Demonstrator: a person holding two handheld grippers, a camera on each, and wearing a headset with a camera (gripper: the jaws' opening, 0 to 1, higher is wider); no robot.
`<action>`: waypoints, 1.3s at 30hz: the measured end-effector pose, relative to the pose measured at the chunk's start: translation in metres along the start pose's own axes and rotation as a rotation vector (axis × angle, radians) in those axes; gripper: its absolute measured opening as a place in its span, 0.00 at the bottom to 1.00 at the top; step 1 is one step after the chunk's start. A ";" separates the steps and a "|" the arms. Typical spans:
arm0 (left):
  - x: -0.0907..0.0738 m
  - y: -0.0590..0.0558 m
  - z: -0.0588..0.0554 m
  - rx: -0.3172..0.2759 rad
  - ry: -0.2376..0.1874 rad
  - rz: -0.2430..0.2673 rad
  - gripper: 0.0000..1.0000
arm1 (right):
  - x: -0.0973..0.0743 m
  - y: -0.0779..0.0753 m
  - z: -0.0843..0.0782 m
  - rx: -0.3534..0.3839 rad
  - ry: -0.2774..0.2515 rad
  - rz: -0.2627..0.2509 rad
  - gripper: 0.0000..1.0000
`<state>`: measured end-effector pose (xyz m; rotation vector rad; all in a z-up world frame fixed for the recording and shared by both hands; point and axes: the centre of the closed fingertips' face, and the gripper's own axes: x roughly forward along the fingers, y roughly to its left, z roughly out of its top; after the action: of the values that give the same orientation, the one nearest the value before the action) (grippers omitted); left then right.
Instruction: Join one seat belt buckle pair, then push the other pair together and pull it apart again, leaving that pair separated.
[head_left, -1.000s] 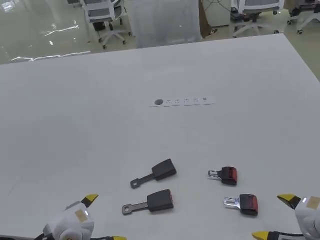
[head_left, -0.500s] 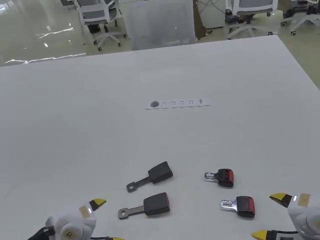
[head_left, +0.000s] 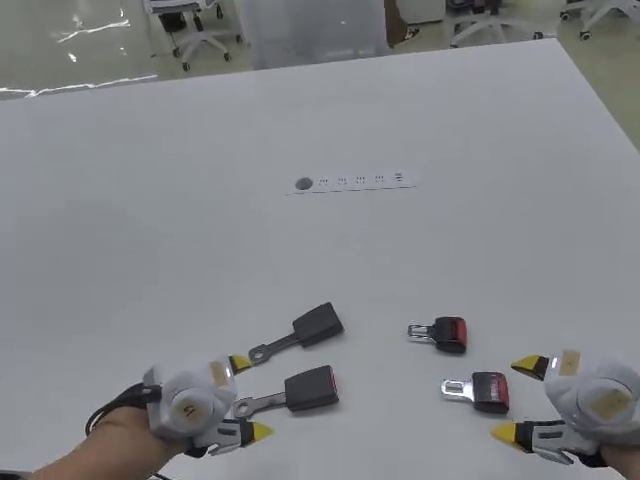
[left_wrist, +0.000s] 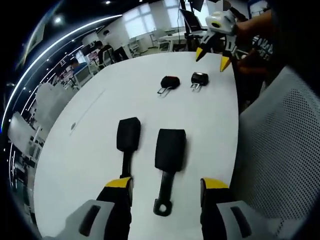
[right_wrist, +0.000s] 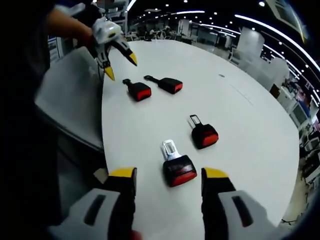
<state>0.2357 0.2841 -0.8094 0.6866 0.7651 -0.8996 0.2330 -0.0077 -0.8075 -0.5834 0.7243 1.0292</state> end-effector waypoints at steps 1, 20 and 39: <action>0.003 0.000 0.001 0.005 0.001 -0.006 0.55 | 0.003 -0.001 0.000 -0.006 0.008 0.011 0.53; 0.053 -0.005 0.018 0.139 0.095 -0.121 0.45 | 0.043 -0.015 -0.027 -0.099 0.123 0.155 0.41; 0.064 -0.017 0.010 0.346 0.147 -0.220 0.33 | 0.051 -0.017 -0.031 -0.138 0.120 0.238 0.35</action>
<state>0.2500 0.2415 -0.8589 0.9947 0.8355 -1.2082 0.2569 -0.0091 -0.8653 -0.6947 0.8473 1.2800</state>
